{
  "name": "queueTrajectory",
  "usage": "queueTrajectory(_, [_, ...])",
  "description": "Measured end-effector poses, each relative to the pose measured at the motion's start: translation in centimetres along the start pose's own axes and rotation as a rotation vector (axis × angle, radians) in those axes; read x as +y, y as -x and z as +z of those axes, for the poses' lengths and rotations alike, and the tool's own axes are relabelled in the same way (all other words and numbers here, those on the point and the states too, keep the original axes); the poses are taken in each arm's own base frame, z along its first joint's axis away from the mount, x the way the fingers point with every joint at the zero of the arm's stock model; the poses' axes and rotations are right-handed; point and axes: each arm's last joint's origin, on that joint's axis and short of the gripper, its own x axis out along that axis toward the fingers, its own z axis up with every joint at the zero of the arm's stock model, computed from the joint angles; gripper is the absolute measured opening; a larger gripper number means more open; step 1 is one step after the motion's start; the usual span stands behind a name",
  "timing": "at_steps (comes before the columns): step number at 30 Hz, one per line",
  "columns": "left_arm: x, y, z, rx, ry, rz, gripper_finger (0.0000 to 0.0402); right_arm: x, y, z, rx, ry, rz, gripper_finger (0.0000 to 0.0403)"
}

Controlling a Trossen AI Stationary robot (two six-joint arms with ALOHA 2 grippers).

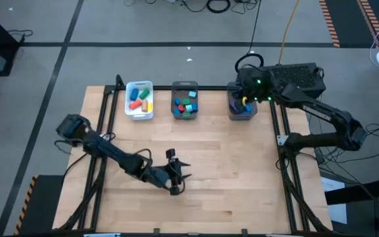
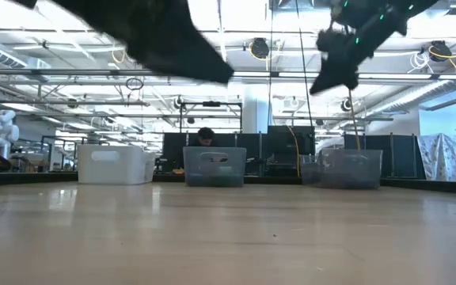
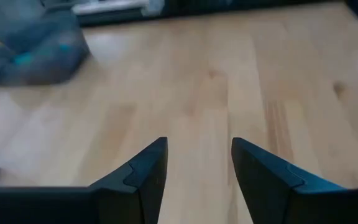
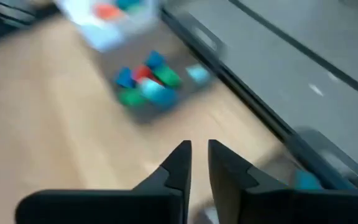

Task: Sort blocks by size
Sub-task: Return to Home Position

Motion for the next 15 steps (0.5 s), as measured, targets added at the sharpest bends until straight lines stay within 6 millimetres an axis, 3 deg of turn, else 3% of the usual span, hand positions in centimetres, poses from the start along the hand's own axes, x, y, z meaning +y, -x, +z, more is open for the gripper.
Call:
queueTrajectory(6, [2.3,2.3,2.9,-0.076,-0.015,0.04,0.018,4.8,1.6,1.2,-0.167,0.082,0.262,0.0018])
queueTrajectory(15, [6.0,6.3,5.3,-0.07,-0.039,0.087,0.0163,11.2,2.1,1.0,-0.332,0.247,0.507,0.0003])
